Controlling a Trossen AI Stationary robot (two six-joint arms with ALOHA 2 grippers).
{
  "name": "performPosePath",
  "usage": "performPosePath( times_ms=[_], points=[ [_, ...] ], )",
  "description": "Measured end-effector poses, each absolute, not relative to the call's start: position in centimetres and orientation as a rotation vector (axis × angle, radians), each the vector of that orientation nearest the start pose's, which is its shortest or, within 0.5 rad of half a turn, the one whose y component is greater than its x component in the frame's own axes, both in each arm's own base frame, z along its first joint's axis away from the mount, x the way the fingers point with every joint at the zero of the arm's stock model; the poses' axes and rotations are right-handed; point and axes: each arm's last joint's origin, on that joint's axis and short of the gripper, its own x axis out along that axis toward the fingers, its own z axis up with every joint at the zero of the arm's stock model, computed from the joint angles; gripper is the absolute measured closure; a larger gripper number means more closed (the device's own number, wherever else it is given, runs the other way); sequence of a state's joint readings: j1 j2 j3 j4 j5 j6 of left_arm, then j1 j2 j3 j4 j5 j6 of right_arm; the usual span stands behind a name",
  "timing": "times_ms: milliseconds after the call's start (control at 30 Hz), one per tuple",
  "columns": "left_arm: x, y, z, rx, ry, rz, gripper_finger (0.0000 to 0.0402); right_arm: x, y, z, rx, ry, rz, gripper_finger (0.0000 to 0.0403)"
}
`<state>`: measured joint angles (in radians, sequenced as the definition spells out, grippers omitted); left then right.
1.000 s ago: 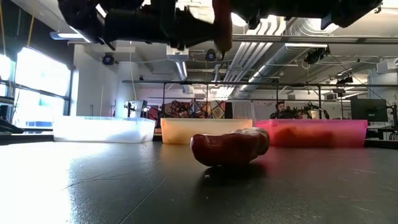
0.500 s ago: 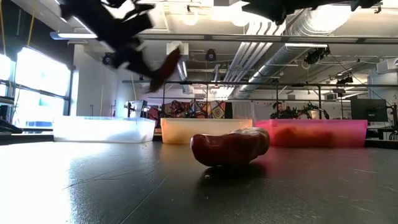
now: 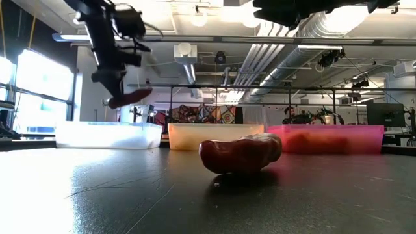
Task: Sort produce into baskets
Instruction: Put the red chili pepper into the transparent bin
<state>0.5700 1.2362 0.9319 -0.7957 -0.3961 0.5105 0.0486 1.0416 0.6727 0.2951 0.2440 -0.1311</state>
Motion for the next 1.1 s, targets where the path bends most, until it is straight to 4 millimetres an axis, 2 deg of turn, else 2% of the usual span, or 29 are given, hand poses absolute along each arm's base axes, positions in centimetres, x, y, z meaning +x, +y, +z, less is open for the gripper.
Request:
performPosePath(
  times_ms=[200, 433, 567, 933, 1100],
  points=[
    [18.6, 17.2, 22.9, 0.209, 1.510, 0.455, 0.0343, 23.2, 0.4, 29.0, -0.144, 0.104, -0.189, 0.0182],
    [18.8, 19.1, 20.2, 0.210, 1.690, 0.433, 0.0339, 23.2, 0.4, 28.5, -0.152, 0.156, -0.185, 0.0182],
    [19.0, 19.2, 19.6, 0.179, 1.703, 0.455, 0.0311, 23.1, 0.4, 28.2, -0.156, 0.187, -0.183, 0.0182],
    [19.5, 18.0, 19.7, 0.095, 1.681, 0.474, 0.0193, 23.0, 0.5, 27.7, -0.114, 0.238, -0.170, 0.0182],
    [20.4, 17.0, 19.8, 0.058, 1.609, 0.384, 0.0178, 23.6, 1.1, 25.8, -0.096, 0.373, 0.014, 0.0182]
  ],
)
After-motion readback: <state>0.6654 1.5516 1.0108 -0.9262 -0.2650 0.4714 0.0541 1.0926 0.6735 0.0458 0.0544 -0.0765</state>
